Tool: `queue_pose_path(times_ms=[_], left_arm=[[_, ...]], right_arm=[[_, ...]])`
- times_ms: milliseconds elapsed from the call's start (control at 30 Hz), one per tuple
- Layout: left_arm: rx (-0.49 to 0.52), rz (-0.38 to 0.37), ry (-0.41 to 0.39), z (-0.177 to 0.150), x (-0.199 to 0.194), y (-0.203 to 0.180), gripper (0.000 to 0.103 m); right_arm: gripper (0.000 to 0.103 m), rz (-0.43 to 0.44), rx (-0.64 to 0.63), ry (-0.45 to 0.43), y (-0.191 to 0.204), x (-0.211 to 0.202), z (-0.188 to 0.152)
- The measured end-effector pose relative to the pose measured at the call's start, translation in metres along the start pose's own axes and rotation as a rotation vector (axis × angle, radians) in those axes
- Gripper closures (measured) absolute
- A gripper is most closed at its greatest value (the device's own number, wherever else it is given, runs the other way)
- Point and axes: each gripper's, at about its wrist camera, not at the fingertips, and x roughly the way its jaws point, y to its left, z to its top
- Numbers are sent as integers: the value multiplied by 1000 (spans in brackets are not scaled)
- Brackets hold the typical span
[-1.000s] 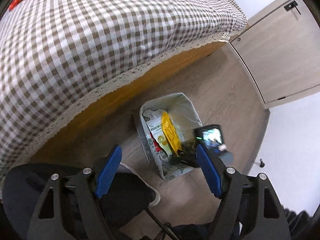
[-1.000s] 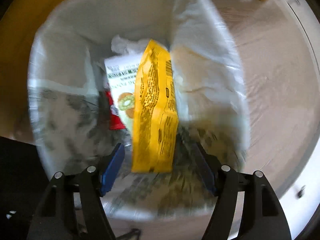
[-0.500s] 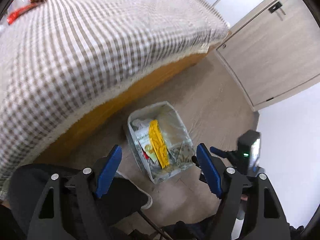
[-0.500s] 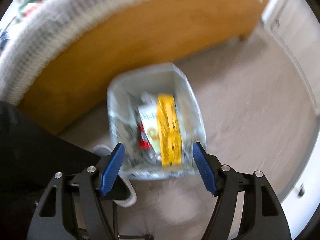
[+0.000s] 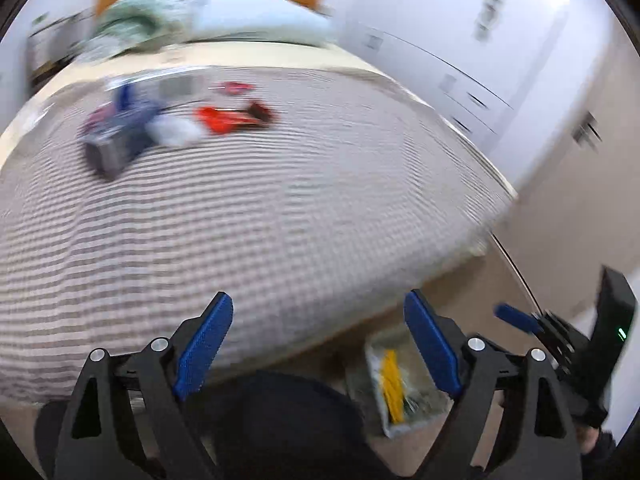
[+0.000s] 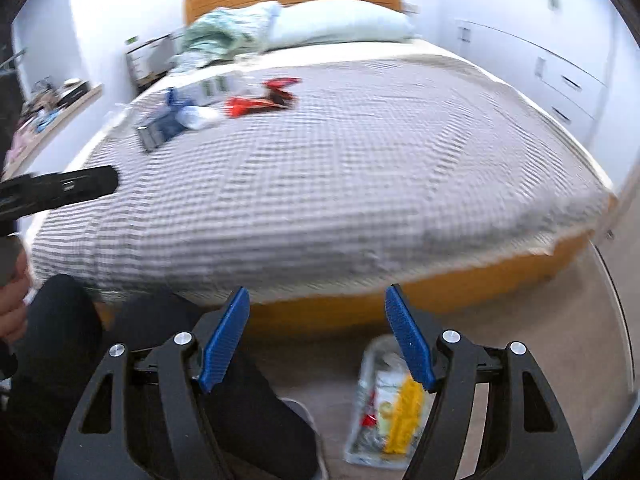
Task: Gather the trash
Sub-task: 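Grasp white plastic bag with left tool while right tool grasps red snack bag, then carry white bag and red snack bag to the wastebasket and open both tools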
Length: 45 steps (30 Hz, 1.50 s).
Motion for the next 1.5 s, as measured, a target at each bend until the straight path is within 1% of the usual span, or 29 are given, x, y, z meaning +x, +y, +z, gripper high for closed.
queue_pose_path(times_ms=[67, 133, 200, 333, 400, 467, 500, 567, 600, 633, 667, 700, 733, 800, 833, 867, 900, 933, 1000, 1067, 1133, 1200, 1233, 1267, 1300, 1333, 1367, 1433, 1500], left_arm=[[-80, 53, -22, 14, 5, 34, 18], [-129, 95, -70, 30, 15, 59, 18], [-165, 132, -85, 48, 34, 76, 18], [-240, 144, -51, 94, 92, 101, 18], [-255, 209, -8, 122, 131, 106, 20], [-242, 237, -2, 141, 160, 106, 22], [-226, 274, 8, 149, 177, 107, 25], [-205, 376, 36, 166, 205, 111, 31], [-203, 401, 45, 170, 216, 113, 38], [-202, 404, 50, 173, 223, 117, 59], [-182, 414, 44, 174, 226, 117, 72], [-151, 416, 32, 172, 221, 115, 86], [-135, 383, 24, 168, 213, 113, 90], [-179, 279, -2, 144, 180, 117, 92], [-187, 244, -11, 130, 164, 118, 93], [-185, 233, -14, 120, 152, 120, 93], [-183, 226, -21, 108, 138, 122, 94], [-181, 222, -26, 98, 127, 125, 94], [-186, 238, -28, 80, 104, 135, 94], [-204, 242, -21, 68, 87, 147, 94], [-211, 256, -31, 60, 72, 158, 94], [-211, 270, -43, 56, 60, 162, 94], [-215, 269, -43, 54, 54, 165, 94], [-220, 268, -43, 56, 51, 167, 94], [-225, 263, -43, 55, 48, 169, 94], [-228, 260, -43, 54, 43, 171, 94], [-228, 260, -46, 53, 40, 171, 94], [-230, 243, -54, 51, 30, 166, 94], [-223, 226, -56, 49, 20, 156, 94]], right_arm=[[35, 17, -24, -4, 15, 5, 6], [35, 32, -45, -6, 25, 8, 16], [35, 45, -41, -14, 26, 10, 23], [35, 46, -20, -37, 29, 15, 38], [35, 47, -4, -44, 24, 18, 48], [35, 44, 6, -44, 18, 24, 56], [35, 41, 7, -42, 16, 25, 60], [35, 27, 4, -42, 11, 32, 73], [35, 20, -2, -41, 8, 38, 81], [35, 16, -11, -42, 5, 46, 90], [35, 9, -19, -44, 4, 52, 98], [35, 3, -31, -48, 2, 62, 110], [35, 6, -45, -52, 0, 74, 124], [35, 35, -76, -54, 1, 100, 152], [35, 70, -105, -41, 2, 121, 171], [35, 91, -123, -34, 4, 138, 185], [35, 117, -152, -17, 8, 169, 211], [35, 132, -176, -4, 13, 190, 229], [35, 142, -231, 1, 26, 232, 267], [35, 108, -289, 61, 44, 284, 306], [35, 38, -329, 134, 60, 324, 325], [36, 38, -362, 244, 71, 359, 329], [48, 34, -365, 284, 73, 372, 327], [63, 46, -344, 314, 73, 379, 323], [69, 52, -326, 319, 72, 377, 319], [94, 52, -315, 305, 71, 370, 312], [100, 59, -318, 299, 72, 362, 304], [101, 109, -306, 289, 69, 334, 279], [101, 108, -261, 249, 63, 299, 256]])
